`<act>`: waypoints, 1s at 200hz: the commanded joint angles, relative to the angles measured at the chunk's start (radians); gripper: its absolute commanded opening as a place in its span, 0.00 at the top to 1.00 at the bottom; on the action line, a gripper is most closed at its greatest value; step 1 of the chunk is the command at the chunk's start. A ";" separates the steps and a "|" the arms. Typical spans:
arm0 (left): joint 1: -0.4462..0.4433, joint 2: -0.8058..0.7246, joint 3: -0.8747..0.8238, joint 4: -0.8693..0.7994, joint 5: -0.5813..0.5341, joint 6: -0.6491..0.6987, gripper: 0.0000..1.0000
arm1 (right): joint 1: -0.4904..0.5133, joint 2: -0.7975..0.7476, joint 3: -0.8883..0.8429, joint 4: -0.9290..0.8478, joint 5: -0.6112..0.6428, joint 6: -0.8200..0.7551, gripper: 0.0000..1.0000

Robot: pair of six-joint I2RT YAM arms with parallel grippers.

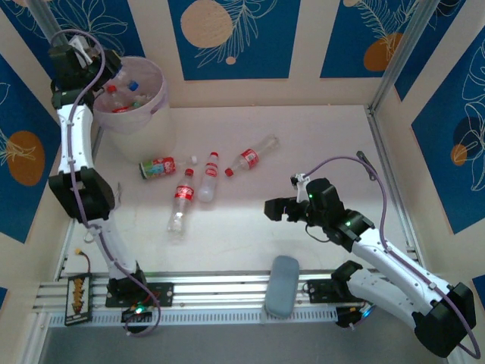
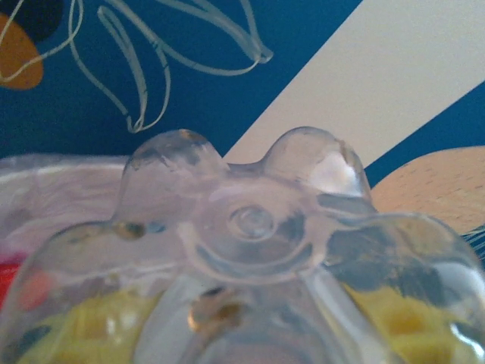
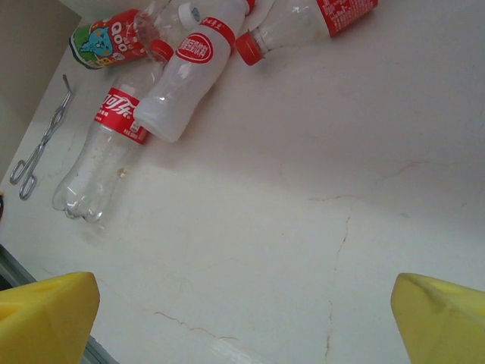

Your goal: Put the plastic bottles in the bin

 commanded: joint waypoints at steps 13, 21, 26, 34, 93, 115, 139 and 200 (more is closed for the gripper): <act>-0.011 0.048 0.042 -0.124 -0.039 0.126 1.00 | 0.000 -0.016 -0.005 -0.028 0.030 0.011 0.01; -0.013 0.057 0.042 -0.143 -0.045 0.144 1.00 | 0.000 -0.023 -0.007 -0.035 0.036 0.011 0.01; -0.014 0.063 0.042 -0.154 -0.049 0.155 1.00 | 0.000 -0.028 -0.010 -0.037 0.040 0.011 0.01; -0.017 0.073 0.042 -0.168 -0.053 0.173 1.00 | 0.000 -0.035 -0.014 -0.038 0.045 0.012 0.01; -0.022 0.136 0.045 -0.206 -0.020 0.219 1.00 | -0.006 -0.040 -0.019 -0.035 0.058 0.006 0.01; -0.027 0.142 0.044 -0.207 -0.018 0.225 0.54 | -0.009 -0.037 -0.015 -0.034 0.058 0.005 0.01; -0.028 0.141 0.045 -0.201 -0.009 0.225 0.29 | -0.012 -0.035 -0.016 -0.033 0.057 0.005 0.01; -0.030 0.108 0.045 -0.201 0.003 0.236 0.01 | -0.014 -0.029 -0.006 -0.043 0.060 0.002 0.01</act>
